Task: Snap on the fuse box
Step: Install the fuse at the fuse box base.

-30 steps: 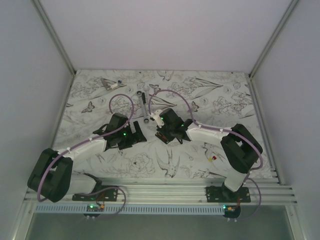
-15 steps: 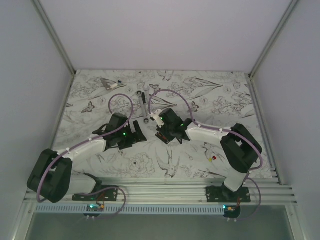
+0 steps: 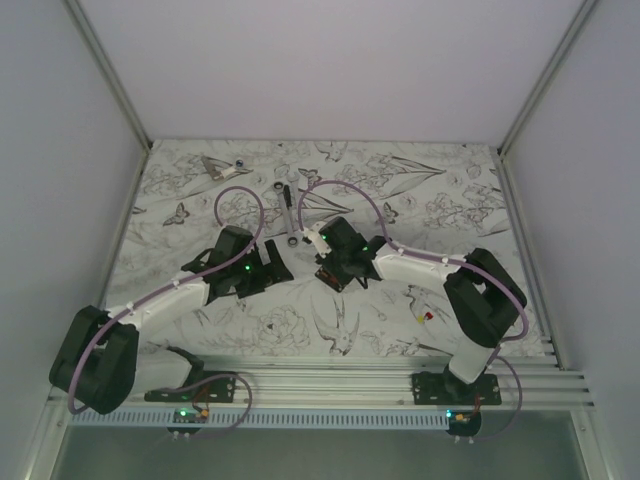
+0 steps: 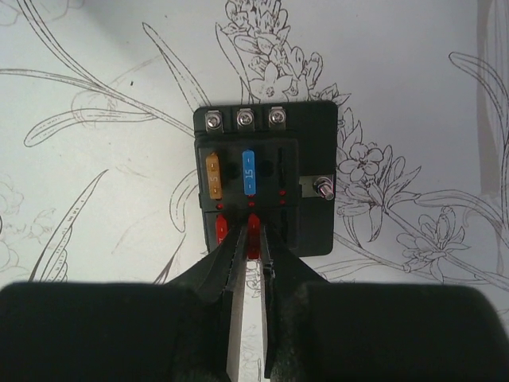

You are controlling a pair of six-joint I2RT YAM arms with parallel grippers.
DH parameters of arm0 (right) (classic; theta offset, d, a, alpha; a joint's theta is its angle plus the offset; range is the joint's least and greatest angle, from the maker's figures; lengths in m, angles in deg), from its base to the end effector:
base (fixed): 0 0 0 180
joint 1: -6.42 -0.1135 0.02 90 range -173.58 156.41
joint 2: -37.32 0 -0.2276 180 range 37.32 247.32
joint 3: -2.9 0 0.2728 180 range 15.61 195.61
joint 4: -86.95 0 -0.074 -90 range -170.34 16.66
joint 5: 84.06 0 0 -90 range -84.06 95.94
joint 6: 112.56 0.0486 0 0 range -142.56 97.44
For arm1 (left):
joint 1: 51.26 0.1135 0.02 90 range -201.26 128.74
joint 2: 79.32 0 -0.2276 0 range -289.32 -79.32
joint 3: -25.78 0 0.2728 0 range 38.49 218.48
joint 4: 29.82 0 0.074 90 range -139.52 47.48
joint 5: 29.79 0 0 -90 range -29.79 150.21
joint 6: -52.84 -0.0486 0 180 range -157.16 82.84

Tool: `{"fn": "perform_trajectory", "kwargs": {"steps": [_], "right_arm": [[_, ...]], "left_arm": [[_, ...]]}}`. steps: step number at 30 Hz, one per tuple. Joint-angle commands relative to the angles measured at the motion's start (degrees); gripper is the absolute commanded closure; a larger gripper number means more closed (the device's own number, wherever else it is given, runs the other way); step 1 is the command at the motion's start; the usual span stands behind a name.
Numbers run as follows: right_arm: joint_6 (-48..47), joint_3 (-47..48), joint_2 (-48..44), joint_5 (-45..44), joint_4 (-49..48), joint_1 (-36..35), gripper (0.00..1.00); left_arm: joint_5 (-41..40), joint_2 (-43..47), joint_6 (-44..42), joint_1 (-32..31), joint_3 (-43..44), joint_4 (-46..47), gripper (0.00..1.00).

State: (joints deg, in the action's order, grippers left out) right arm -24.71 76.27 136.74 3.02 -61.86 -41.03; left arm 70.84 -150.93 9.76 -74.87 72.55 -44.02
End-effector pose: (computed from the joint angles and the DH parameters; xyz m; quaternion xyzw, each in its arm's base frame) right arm 0.2511 0.2699 0.1152 -0.3958 0.8737 0.0860 0.2696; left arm 0.2624 -0.1245 0.1382 -0.1426 0.8884 -0.3156 0.3015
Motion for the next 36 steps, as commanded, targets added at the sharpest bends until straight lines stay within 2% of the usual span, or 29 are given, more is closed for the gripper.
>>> {"fn": "perform_trajectory", "kwargs": {"steps": [1, 10, 22, 28, 36], "right_arm": [[1.02, 2.71, 0.06, -0.27, 3.28, 0.07, 0.83], [1.2, 3.44, -0.54, 1.2, 2.62, 0.06, 0.72], [2.22, 3.41, -1.23, -0.38, 2.91, 0.02, 0.71], [2.44, 3.16, -1.24, -0.47, 3.92, -0.01, 0.79], [2.57, 2.97, -0.12, -0.08, 4.6, 0.07, 0.99]], "left_arm": [[-0.04, 0.9, 0.31, 0.39, -0.84, -1.03, 0.0], [0.09, -0.12, 0.1, 0.41, -0.2, -1.04, 0.0], [0.43, -0.68, -0.07, 0.39, 0.45, -1.03, 0.0], [0.74, -2.72, -0.07, 0.41, 0.8, -1.04, 0.0], [0.81, -2.49, -0.04, 0.41, 0.72, -1.02, 0.0]]}}
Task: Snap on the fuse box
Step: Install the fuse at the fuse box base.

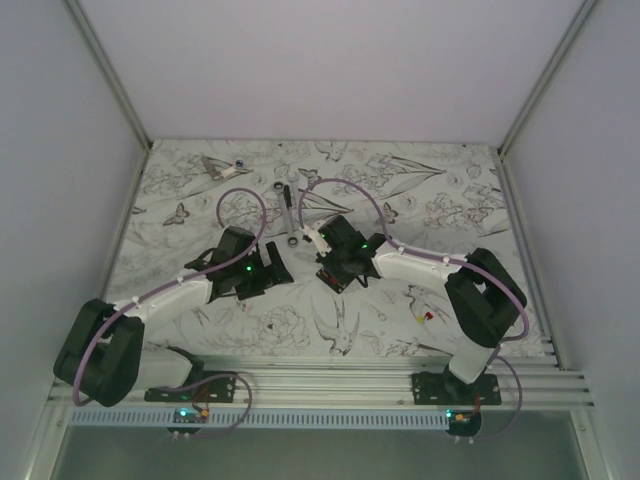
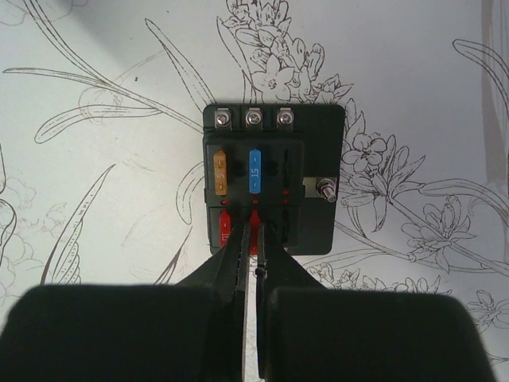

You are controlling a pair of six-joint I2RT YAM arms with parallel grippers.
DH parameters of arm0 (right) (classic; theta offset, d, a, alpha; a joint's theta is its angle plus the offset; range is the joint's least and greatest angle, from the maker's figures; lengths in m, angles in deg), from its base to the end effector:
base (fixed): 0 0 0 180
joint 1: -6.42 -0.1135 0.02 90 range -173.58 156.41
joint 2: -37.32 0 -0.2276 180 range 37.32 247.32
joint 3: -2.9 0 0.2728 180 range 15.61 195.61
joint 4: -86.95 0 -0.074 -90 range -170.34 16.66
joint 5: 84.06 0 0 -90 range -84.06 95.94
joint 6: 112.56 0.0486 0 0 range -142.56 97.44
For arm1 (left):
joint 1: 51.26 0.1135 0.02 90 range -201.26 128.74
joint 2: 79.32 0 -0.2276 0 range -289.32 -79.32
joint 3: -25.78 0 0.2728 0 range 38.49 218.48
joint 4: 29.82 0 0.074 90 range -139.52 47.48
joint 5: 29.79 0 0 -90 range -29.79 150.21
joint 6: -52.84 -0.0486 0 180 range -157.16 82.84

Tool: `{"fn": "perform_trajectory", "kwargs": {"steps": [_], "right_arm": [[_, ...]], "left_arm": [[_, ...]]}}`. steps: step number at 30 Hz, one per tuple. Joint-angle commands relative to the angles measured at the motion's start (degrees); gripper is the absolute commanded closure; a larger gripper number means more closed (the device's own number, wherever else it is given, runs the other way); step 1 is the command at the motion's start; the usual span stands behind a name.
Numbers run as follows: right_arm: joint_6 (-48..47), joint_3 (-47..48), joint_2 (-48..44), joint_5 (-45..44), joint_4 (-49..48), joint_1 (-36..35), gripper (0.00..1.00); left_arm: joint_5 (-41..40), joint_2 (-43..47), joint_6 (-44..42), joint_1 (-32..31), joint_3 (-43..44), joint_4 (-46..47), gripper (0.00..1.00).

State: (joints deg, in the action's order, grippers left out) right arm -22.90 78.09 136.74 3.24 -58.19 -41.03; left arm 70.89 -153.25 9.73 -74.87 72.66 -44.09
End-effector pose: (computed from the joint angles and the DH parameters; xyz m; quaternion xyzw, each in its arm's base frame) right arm 0.2512 0.2703 0.1209 -0.3846 0.8835 0.0856 0.2533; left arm 0.2634 -0.1250 0.1278 -0.1455 0.8962 -0.3061 0.2862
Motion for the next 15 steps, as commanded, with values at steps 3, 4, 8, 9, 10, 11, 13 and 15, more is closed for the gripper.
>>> {"fn": "perform_trajectory", "kwargs": {"steps": [3, 4, 8, 9, 10, 11, 13, 15], "right_arm": [[0.75, 0.86, 0.79, -0.21, 1.45, 0.02, 1.0], [0.72, 0.62, 0.97, -0.16, 1.55, 0.06, 1.0], [1.17, -1.14, 2.16, -0.99, 1.58, 0.07, 1.0], [1.34, -1.66, 2.47, -1.26, 1.64, 0.07, 1.0], [1.61, -2.19, 2.86, -1.41, 1.66, 0.07, 1.0], [1.77, -2.71, 3.13, -1.49, 1.67, 0.11, 1.0], [2.35, -3.82, 3.59, -1.75, 1.58, 0.42, 1.0], [3.0, -4.66, 4.1, -1.74, 1.58, 1.01, 1.0]], "left_arm": [[0.64, 0.03, 0.0, 0.41, 0.44, -0.93, 0.0], [0.53, 0.16, 0.03, 0.41, 0.37, -0.98, 0.0], [0.31, 0.55, 0.04, 0.41, 0.11, -0.98, 0.0], [0.16, 0.59, 0.04, 0.41, 0.03, -0.98, 0.0], [0.14, 0.58, 0.04, 0.41, -0.08, -0.93, 0.0], [0.12, 0.59, 0.04, 0.41, -0.07, -0.98, 0.0], [0.11, 0.53, 0.07, 0.37, -0.07, -1.0, 0.0], [0.13, 0.54, 0.17, 0.41, -0.17, -1.06, 0.0]]}}
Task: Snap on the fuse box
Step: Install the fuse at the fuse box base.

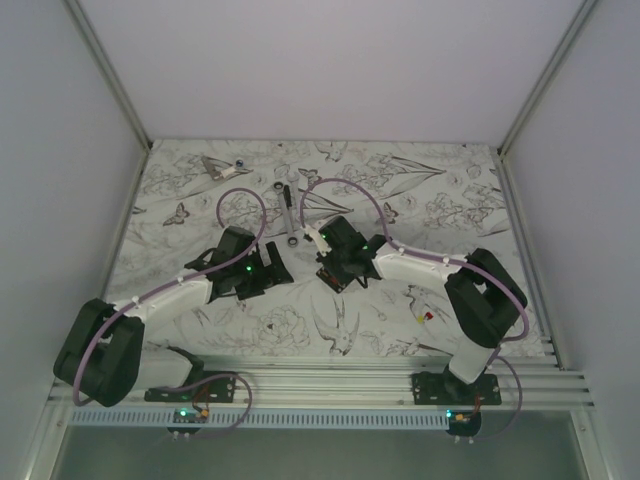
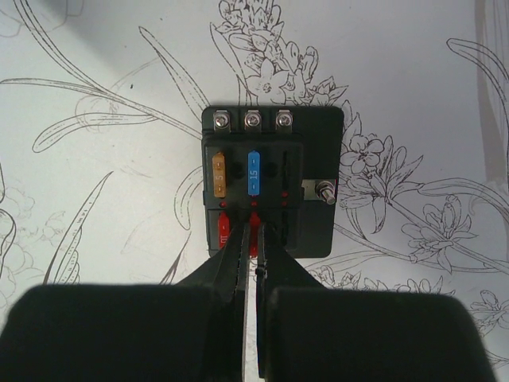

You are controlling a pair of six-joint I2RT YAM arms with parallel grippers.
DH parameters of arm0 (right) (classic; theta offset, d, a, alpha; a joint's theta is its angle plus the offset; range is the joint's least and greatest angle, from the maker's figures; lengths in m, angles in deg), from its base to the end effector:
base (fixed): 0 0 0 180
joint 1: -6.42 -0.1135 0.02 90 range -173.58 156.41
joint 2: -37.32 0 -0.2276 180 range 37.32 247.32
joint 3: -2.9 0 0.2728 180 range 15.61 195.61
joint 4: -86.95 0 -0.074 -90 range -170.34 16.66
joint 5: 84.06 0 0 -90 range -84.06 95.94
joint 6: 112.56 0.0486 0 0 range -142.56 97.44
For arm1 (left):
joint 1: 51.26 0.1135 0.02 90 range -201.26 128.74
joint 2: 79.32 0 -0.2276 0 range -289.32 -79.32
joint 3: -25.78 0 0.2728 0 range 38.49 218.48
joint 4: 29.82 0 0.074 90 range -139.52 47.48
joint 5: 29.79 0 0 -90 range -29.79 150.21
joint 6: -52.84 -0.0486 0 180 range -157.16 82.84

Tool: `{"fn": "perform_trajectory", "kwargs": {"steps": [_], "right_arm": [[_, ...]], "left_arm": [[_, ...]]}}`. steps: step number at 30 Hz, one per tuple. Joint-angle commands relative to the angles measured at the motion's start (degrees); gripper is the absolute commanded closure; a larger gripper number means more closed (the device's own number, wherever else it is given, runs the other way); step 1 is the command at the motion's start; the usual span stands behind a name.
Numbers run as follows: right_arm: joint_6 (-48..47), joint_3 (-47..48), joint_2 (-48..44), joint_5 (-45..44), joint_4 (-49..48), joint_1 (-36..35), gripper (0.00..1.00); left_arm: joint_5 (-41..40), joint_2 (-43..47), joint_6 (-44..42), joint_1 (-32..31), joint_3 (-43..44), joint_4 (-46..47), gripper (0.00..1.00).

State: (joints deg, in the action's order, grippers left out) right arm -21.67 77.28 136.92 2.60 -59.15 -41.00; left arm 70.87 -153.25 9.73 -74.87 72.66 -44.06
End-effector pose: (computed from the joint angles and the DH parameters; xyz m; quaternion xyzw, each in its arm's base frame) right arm 0.2508 0.2688 0.1165 -0.3734 0.8882 0.0833 0.2543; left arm 0.2634 -0.1250 0.1278 -0.1455 0.8961 -0.3061 0.2865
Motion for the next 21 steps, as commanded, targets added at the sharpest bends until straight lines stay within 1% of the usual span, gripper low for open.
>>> {"fn": "perform_trajectory", "kwargs": {"steps": [1, 4, 6, 13, 15, 16, 19, 21], "right_arm": [[1.97, -4.14, 4.21, -0.77, 2.58, 1.27, 1.0], [2.32, -3.91, 5.04, -0.09, 3.14, 1.69, 1.0], [2.9, -3.57, 5.47, 0.34, 3.49, 2.14, 1.0], [4.59, -3.44, 5.66, 0.6, 5.09, 5.8, 1.0], [4.68, -2.88, 6.17, 3.64, 5.09, 5.63, 1.0], [4.95, -2.58, 6.82, 3.72, 5.18, 5.27, 1.0], [5.01, -1.07, 8.63, 0.08, 7.37, 4.12, 1.0], [5.36, -0.6, 7.65, 0.6, 7.45, 3.29, 1.0]], "left_arm": [[0.1, 0.61, 0.13, 0.41, -0.21, -1.03, 0.0], [0.08, 0.55, 0.21, 0.41, -0.35, -1.04, 0.0], [0.09, 2.71, 0.22, 0.37, -0.48, -1.11, 0.0], [-0.48, 3.76, 0.04, 0.51, -0.85, -1.62, 0.0], [-0.63, 3.84, 0.04, 0.48, -0.8, -1.71, 0.0], [-0.57, 3.81, 0.04, 0.5, -0.7, -1.67, 0.0], [-0.48, 3.94, 0.04, 0.5, -0.7, -1.73, 0.0], [-0.54, 4.36, -0.17, 0.5, -0.69, -2.05, 0.0]]}}
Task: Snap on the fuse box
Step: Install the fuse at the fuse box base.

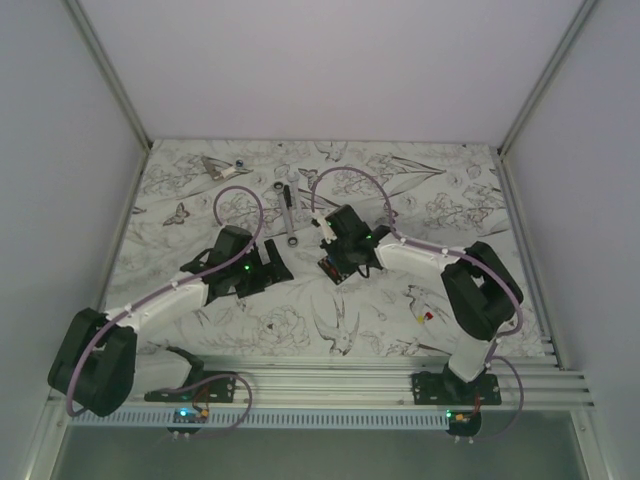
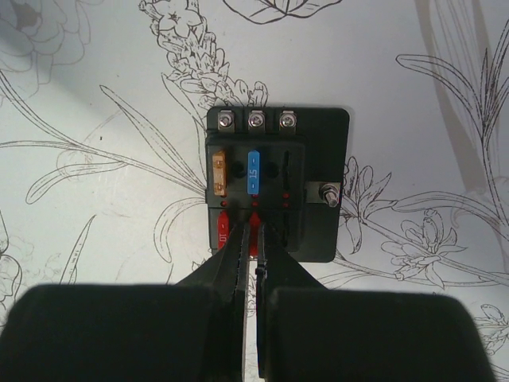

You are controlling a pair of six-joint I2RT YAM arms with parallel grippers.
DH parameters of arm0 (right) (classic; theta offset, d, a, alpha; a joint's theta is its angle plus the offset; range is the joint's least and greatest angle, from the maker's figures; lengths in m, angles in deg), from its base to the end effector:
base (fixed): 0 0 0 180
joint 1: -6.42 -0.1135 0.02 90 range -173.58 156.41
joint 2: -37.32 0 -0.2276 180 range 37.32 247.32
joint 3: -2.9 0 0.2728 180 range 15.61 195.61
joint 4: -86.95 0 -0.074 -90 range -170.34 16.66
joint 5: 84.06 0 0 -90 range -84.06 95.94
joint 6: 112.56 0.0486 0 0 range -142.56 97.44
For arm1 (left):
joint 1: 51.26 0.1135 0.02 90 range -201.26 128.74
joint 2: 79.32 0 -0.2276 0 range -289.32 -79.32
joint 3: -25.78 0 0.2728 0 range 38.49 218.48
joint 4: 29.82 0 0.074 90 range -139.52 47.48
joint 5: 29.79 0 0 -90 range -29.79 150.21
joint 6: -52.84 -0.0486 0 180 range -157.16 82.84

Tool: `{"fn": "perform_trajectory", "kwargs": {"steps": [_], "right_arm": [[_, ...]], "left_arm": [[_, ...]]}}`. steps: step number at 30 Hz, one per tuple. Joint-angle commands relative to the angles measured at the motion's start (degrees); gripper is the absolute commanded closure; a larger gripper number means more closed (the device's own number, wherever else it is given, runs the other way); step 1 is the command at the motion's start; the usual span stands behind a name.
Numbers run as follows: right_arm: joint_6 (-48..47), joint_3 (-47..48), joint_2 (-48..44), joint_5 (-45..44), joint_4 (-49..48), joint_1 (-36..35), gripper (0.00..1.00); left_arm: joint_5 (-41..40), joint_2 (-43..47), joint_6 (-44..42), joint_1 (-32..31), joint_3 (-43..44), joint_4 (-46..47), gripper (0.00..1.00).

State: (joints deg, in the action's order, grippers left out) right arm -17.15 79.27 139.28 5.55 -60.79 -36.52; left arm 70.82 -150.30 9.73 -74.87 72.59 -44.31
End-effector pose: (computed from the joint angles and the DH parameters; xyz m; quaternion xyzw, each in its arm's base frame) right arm 0.2773 0.2576 0.1145 -0.3082 0.9101 0.1104 0.2539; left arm 0.2620 -0.1243 0.1409 -0.1418 0.8871 -0.3170 0.3041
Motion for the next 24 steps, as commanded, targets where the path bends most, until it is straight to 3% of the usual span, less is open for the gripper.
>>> {"fn": "perform_trajectory", "kwargs": {"steps": [1, 11, 24], "right_arm": [[1.29, -2.44, 4.38, -1.75, 8.84, -1.87, 1.0], [8.56, 3.73, 2.79, -3.82, 9.94, -6.92, 0.99], [9.45, 5.95, -3.15, -7.32, 7.38, -8.26, 0.72]], "left_arm": [[-0.67, 1.69, -0.26, 0.55, -0.67, -2.06, 0.0], [-2.35, 6.42, -1.08, 0.76, -1.38, -4.25, 0.0], [-2.98, 9.41, -1.87, 0.94, -2.12, -5.22, 0.0]]}}
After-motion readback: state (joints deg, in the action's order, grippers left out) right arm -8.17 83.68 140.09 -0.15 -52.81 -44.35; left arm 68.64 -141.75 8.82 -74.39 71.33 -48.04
